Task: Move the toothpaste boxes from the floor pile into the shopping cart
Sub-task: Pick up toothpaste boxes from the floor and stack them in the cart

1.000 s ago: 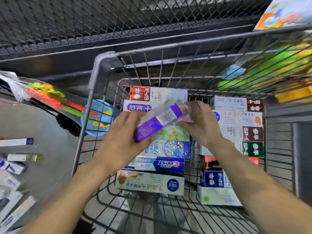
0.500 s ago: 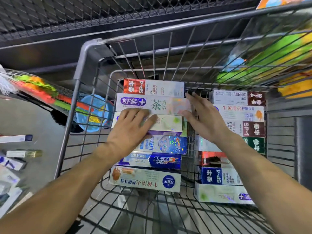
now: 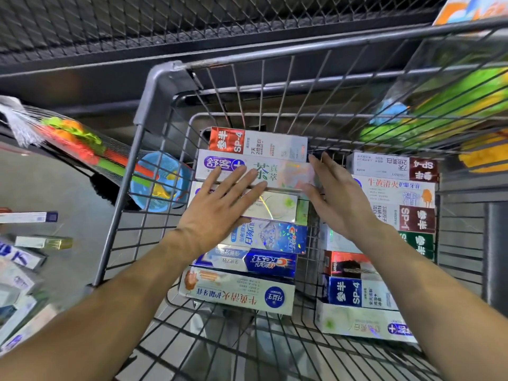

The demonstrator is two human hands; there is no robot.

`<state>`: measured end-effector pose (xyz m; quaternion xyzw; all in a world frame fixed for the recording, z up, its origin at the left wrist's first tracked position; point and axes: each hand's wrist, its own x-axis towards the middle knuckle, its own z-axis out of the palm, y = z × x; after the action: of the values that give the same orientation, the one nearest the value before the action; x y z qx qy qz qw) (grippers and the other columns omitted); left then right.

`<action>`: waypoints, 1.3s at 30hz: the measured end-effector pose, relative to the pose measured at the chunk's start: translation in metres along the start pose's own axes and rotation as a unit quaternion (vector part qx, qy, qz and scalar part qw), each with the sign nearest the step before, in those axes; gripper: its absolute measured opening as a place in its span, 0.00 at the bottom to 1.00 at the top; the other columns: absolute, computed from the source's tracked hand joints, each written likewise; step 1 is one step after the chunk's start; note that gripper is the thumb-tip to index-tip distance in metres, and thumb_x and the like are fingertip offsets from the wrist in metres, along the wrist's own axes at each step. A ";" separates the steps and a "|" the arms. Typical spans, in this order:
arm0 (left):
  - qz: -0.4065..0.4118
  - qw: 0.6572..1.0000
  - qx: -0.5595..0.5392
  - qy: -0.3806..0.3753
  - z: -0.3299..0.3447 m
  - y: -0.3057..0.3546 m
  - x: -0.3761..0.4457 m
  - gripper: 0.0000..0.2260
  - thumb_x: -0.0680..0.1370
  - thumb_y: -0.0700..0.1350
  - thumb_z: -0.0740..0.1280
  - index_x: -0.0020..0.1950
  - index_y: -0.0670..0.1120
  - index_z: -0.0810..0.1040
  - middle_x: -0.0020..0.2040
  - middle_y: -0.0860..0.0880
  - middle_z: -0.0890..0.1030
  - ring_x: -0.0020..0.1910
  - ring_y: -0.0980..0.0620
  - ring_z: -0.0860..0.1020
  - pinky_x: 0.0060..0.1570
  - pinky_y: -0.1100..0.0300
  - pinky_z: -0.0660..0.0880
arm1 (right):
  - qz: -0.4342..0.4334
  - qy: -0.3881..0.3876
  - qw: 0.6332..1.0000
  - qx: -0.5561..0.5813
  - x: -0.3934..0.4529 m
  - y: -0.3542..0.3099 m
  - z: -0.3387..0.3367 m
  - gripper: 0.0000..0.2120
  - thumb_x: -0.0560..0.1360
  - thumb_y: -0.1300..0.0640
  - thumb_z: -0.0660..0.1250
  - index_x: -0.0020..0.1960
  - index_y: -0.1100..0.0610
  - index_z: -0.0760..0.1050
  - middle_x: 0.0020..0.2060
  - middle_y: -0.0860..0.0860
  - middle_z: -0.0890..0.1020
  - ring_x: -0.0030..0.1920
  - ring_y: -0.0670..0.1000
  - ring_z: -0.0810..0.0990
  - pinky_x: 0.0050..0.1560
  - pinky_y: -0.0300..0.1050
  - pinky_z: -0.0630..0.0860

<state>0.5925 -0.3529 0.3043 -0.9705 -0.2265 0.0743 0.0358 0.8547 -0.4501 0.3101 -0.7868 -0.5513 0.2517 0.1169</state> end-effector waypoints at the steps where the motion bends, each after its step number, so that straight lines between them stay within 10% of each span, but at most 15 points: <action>1: -0.003 1.000 -0.004 -0.009 -0.002 0.000 0.001 0.37 0.80 0.59 0.65 0.83 0.49 0.52 0.82 0.46 0.53 0.81 0.44 0.53 0.77 0.39 0.53 | 0.000 -0.002 1.000 -0.008 0.000 -0.002 -0.002 0.31 0.82 0.45 0.61 0.80 0.54 0.57 0.79 0.56 0.60 0.79 0.56 0.59 0.76 0.55 0.62; 9: -0.038 0.995 -0.037 -0.080 -0.064 -0.011 0.003 0.36 0.82 0.67 0.43 0.81 0.47 0.35 0.82 0.47 0.40 0.81 0.47 0.38 0.77 0.47 0.33 | -0.033 -0.022 0.999 -0.038 -0.010 -0.052 -0.038 0.32 0.81 0.44 0.60 0.80 0.57 0.58 0.80 0.54 0.58 0.79 0.55 0.56 0.78 0.52 0.57; 23: -0.280 0.958 -0.049 0.018 -0.215 -0.157 -0.179 0.35 0.80 0.63 0.50 0.77 0.40 0.68 0.75 0.41 0.71 0.74 0.42 0.69 0.73 0.44 0.61 | -0.253 0.041 0.945 -0.202 -0.024 -0.294 -0.132 0.36 0.81 0.36 0.46 0.70 0.62 0.75 0.69 0.62 0.75 0.66 0.63 0.77 0.67 0.59 0.73; 32: -0.506 0.852 -0.132 -0.013 -0.112 -0.248 -0.474 0.39 0.81 0.66 0.36 0.77 0.43 0.68 0.76 0.43 0.69 0.74 0.43 0.69 0.72 0.41 0.66 | -0.431 -0.019 0.868 -0.247 -0.038 -0.573 0.034 0.33 0.77 0.38 0.56 0.70 0.62 0.74 0.69 0.61 0.75 0.66 0.61 0.76 0.68 0.58 0.71; 39: -0.591 0.781 -0.192 -0.059 -0.003 -0.282 -0.692 0.35 0.81 0.65 0.46 0.76 0.43 0.69 0.75 0.42 0.71 0.73 0.40 0.71 0.71 0.41 0.66 | -0.448 -0.109 0.846 -0.270 -0.050 -0.729 0.227 0.35 0.75 0.38 0.57 0.69 0.63 0.74 0.68 0.63 0.75 0.64 0.64 0.78 0.62 0.62 0.76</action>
<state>-0.1433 -0.4086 0.4251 -0.6269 -0.7668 0.0510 -0.1279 0.1325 -0.2516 0.4676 -0.4226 -0.8990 0.0974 -0.0604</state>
